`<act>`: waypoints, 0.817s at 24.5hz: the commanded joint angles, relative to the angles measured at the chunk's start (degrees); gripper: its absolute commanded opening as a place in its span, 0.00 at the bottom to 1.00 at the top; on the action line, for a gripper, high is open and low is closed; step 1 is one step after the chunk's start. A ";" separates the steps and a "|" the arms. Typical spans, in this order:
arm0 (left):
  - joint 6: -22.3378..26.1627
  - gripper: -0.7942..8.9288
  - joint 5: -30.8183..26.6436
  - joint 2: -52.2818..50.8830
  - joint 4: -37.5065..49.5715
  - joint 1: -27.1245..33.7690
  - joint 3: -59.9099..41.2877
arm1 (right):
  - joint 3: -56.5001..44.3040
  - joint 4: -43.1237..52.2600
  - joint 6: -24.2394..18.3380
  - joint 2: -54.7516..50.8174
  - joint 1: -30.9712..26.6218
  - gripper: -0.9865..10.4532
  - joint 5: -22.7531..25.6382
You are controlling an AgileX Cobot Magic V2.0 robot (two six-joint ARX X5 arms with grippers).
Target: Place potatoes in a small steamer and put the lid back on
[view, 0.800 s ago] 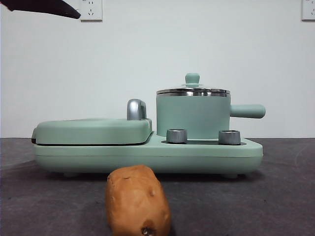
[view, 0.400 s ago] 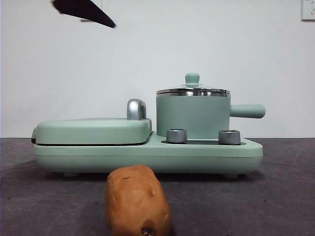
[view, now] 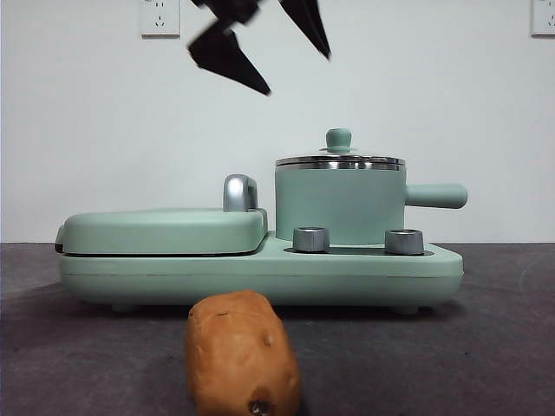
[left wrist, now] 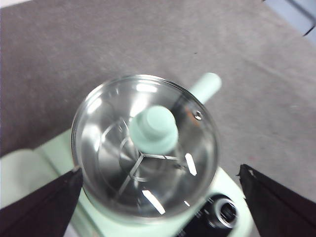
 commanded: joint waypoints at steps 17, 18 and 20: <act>1.38 0.57 -4.63 11.04 10.67 -4.76 4.46 | 0.92 0.35 0.66 0.28 0.02 0.53 -0.09; 0.42 0.53 -4.63 11.04 10.40 -4.76 4.46 | 0.92 0.35 0.66 0.28 0.02 0.53 -0.09; 0.48 0.52 -4.63 11.08 9.29 -4.76 4.46 | 0.92 0.35 0.76 0.28 0.02 0.53 -0.09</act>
